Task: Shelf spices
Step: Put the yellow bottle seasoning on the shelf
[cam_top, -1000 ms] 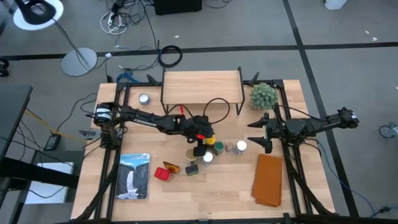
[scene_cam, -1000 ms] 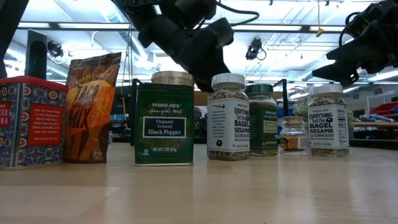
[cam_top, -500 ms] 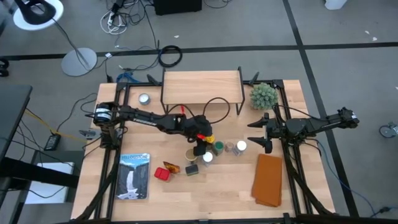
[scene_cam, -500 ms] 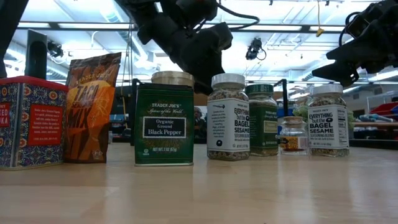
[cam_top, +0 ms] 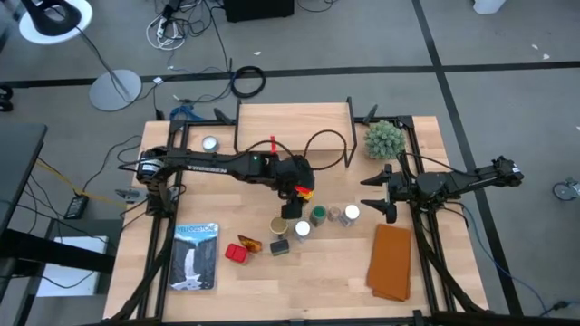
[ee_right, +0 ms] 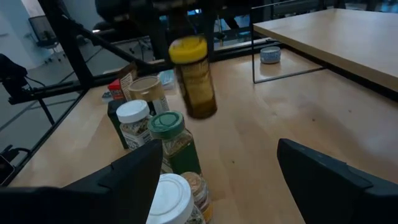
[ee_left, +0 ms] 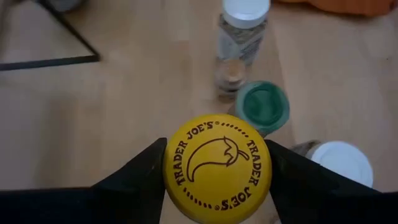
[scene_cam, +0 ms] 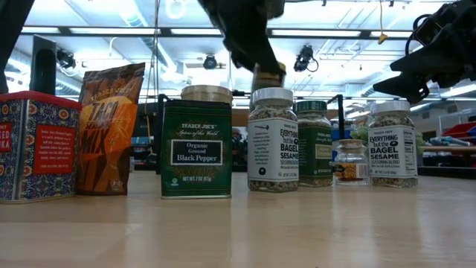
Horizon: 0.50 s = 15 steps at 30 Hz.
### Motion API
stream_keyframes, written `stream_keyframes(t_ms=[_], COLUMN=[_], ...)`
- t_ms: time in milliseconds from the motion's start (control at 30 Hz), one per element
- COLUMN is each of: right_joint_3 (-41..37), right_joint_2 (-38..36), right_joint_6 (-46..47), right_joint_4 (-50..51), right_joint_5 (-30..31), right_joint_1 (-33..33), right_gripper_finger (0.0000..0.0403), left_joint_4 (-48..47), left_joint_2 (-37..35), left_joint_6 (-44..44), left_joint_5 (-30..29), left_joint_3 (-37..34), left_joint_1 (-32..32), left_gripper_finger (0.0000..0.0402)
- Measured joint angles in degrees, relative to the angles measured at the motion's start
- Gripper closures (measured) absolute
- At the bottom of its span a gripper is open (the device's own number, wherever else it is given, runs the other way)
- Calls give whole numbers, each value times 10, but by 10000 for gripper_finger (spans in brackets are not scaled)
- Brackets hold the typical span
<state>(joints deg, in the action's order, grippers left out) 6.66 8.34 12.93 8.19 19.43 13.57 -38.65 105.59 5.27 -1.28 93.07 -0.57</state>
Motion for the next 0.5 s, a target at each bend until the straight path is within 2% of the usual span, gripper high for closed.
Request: stream_keyframes(t_ms=[100, 233, 500], right_joint_3=[0, 0, 0], right_joint_2=[0, 0, 0], right_joint_6=[0, 0, 0], right_joint_4=[0, 0, -8], right_joint_5=[0, 0, 0], right_joint_1=[0, 0, 0], right_gripper_finger=[85, 85, 85], left_joint_4=[-28, -39, -92], left_joint_2=[-17, -79, -187], left_joint_6=[4, 3, -6], left_joint_5=[-6, -7, -34], left_joint_3=[25, 32, 32], left_joint_1=[-5, -27, -125], left_gripper_finger=[175, 175, 175])
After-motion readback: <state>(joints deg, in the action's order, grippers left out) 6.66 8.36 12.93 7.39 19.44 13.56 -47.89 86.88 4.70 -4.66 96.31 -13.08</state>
